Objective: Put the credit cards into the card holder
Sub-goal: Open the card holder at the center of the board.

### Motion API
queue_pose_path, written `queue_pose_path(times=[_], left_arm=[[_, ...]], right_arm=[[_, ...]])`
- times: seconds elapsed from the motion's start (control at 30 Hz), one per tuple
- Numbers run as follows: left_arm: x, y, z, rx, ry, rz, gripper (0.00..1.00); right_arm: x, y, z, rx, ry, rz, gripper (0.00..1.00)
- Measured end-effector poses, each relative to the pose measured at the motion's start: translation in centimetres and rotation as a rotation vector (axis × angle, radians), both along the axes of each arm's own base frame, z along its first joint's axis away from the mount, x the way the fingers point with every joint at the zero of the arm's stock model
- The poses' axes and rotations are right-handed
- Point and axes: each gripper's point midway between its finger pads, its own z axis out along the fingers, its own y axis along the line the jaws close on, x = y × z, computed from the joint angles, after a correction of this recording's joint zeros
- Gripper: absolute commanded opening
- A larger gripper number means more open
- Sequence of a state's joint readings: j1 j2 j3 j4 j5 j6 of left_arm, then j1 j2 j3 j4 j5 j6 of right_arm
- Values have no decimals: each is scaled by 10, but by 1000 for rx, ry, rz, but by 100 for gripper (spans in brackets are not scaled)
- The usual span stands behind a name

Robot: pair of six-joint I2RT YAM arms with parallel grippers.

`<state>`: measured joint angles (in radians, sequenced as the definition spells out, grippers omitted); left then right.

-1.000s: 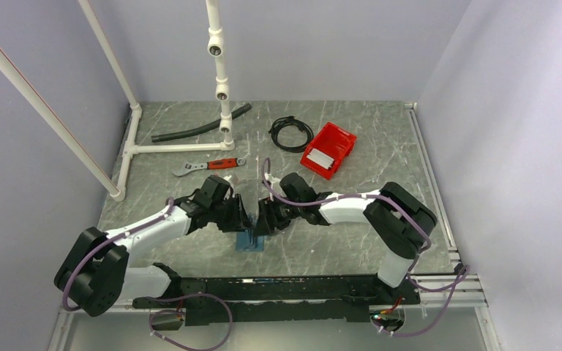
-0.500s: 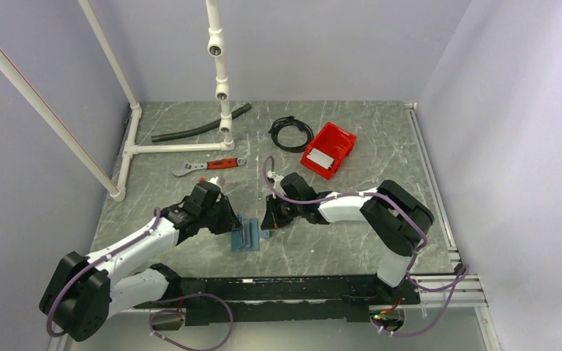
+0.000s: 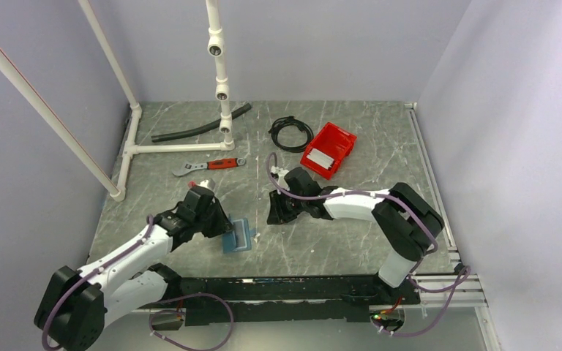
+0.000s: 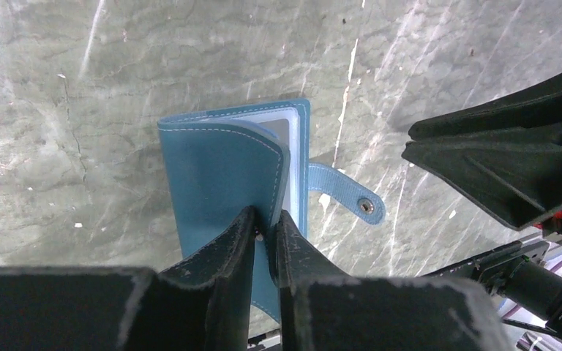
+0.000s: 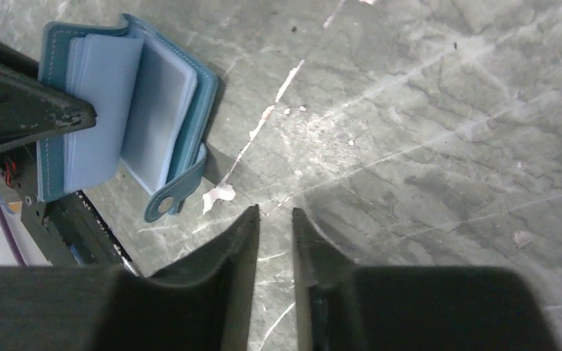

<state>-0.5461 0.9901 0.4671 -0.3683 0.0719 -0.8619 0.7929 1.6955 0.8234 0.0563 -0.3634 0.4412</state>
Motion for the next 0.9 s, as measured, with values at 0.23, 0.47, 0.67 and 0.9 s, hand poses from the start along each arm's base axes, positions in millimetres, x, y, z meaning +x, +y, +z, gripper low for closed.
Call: queue_pose_path(times=[0.23,0.47,0.67,0.9], left_arm=[[2,-10,3,-81,-46,-27,0],[10,-32,14,-290,-122,-43,0],[14,-29,12,-401,-137,-1,0],[10,-9,-7,-416,-78,74,0]], right_arm=[[-10,16,25,70,-23,55,59],[-10,12,41,106,-23,7,55],[-8,8,43,96,-30,-8,42],[-12,11,36,94,-4,20,32]])
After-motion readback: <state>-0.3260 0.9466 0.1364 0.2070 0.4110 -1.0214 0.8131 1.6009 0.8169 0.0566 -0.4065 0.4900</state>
